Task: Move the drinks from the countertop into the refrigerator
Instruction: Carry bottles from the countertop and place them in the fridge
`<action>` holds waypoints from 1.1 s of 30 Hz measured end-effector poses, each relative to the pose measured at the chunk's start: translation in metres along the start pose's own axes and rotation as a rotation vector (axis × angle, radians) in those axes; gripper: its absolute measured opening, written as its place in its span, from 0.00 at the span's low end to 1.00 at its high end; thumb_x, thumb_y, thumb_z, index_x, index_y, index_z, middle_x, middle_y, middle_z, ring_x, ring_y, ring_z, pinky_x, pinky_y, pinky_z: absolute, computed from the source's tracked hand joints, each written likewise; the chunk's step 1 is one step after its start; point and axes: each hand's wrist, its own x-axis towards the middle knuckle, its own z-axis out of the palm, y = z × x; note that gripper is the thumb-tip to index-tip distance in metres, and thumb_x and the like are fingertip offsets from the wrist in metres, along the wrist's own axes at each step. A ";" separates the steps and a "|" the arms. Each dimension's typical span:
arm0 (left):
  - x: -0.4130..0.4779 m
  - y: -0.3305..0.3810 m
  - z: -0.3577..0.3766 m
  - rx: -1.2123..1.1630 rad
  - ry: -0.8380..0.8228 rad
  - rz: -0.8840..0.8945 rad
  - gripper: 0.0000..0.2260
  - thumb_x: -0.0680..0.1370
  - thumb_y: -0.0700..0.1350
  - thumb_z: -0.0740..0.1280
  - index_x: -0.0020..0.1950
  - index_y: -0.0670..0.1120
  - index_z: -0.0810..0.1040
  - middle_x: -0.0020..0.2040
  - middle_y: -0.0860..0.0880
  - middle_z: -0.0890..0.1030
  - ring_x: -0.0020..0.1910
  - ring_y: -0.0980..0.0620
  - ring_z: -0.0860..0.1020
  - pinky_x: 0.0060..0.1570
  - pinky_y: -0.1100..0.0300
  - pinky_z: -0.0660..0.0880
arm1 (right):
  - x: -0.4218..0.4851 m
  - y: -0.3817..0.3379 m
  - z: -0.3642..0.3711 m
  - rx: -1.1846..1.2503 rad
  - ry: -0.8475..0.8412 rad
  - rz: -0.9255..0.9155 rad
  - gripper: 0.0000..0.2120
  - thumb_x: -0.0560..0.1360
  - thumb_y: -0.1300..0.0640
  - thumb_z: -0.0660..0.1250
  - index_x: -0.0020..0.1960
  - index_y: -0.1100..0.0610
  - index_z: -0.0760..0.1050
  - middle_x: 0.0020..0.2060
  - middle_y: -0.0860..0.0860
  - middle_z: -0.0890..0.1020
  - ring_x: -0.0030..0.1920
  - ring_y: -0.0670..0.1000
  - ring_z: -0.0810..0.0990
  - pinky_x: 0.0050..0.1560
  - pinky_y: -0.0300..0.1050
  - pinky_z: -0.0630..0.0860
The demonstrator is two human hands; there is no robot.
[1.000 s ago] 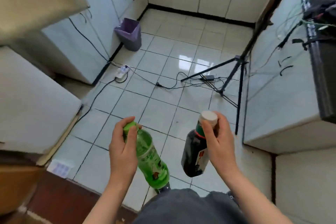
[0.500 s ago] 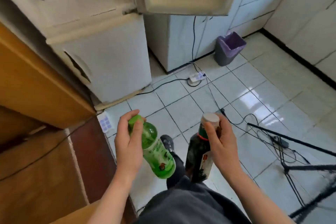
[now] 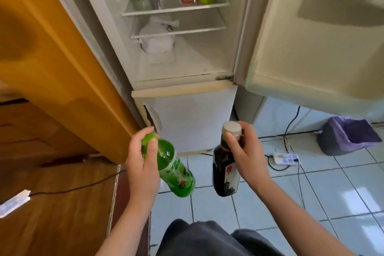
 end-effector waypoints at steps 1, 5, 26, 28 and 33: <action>0.012 0.001 0.001 -0.002 0.014 0.013 0.09 0.77 0.54 0.59 0.54 0.67 0.73 0.50 0.61 0.79 0.52 0.60 0.77 0.48 0.72 0.72 | 0.016 -0.003 0.005 -0.003 -0.013 -0.017 0.10 0.76 0.53 0.66 0.50 0.39 0.69 0.42 0.39 0.79 0.44 0.39 0.79 0.41 0.28 0.72; 0.069 -0.003 0.006 -0.010 0.021 0.073 0.10 0.76 0.57 0.59 0.56 0.66 0.74 0.51 0.59 0.80 0.52 0.58 0.78 0.51 0.64 0.75 | 0.081 -0.010 0.025 0.031 -0.085 -0.040 0.08 0.75 0.51 0.66 0.50 0.40 0.69 0.42 0.38 0.79 0.44 0.40 0.80 0.41 0.31 0.75; 0.470 0.065 0.033 -0.217 0.028 0.560 0.09 0.79 0.49 0.59 0.57 0.57 0.74 0.49 0.56 0.79 0.50 0.58 0.78 0.51 0.66 0.73 | 0.419 -0.161 0.165 0.286 0.219 -0.408 0.12 0.75 0.53 0.65 0.56 0.56 0.71 0.44 0.43 0.77 0.43 0.38 0.77 0.44 0.30 0.73; 0.495 0.083 0.037 -0.210 0.076 0.584 0.09 0.79 0.50 0.59 0.57 0.56 0.74 0.49 0.53 0.79 0.51 0.56 0.77 0.52 0.66 0.72 | 0.443 -0.177 0.174 0.304 0.271 -0.451 0.12 0.75 0.54 0.65 0.56 0.57 0.71 0.45 0.44 0.76 0.43 0.38 0.76 0.44 0.31 0.73; 0.545 0.116 0.051 -0.116 0.186 0.668 0.09 0.80 0.47 0.58 0.57 0.51 0.74 0.51 0.50 0.79 0.52 0.55 0.77 0.51 0.69 0.71 | 0.495 -0.202 0.192 0.273 0.343 -0.545 0.08 0.76 0.55 0.65 0.54 0.55 0.70 0.42 0.42 0.75 0.41 0.38 0.74 0.45 0.35 0.73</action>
